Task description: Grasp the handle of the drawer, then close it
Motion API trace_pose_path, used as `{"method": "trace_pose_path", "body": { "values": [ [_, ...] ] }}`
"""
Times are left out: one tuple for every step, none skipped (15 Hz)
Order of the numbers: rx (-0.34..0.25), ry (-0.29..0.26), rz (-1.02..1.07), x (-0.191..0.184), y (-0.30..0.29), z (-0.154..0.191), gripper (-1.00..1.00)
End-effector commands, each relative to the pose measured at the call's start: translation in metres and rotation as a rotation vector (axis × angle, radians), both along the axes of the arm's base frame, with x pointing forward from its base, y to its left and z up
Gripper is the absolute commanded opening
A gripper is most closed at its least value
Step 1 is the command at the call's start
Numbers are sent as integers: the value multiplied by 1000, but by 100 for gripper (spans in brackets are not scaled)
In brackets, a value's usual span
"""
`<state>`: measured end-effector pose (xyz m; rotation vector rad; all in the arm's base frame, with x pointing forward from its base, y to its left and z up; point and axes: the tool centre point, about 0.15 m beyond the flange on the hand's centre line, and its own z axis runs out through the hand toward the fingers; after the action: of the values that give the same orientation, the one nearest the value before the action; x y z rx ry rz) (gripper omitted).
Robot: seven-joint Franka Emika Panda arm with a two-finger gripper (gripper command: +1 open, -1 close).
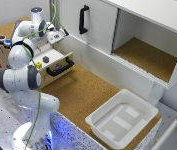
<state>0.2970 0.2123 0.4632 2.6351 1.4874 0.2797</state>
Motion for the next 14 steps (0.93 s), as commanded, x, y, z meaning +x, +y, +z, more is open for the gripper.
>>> {"method": "trace_pose_path", "body": {
  "values": [
    [224,256,-406,45,-80,-1,100],
    [268,272,-481,47,-94,-2,100],
    [340,308,-555,49,-112,-4,100],
    [354,294,-622,46,-124,-7,100],
    [391,323,-680,44,-137,-13,100],
    [389,310,-737,41,-147,-19,100],
    [389,309,-775,38,-155,-25,100],
    [387,294,-816,37,-164,-31,100],
    [363,283,-826,36,-170,-39,100],
    [330,272,-846,39,-173,-47,100],
    [304,272,-863,43,-178,-59,100],
    [292,258,-880,46,-183,-68,100],
    [282,236,-901,48,-188,-79,100],
    [254,220,-914,49,-189,-89,-100]
  ]
}}
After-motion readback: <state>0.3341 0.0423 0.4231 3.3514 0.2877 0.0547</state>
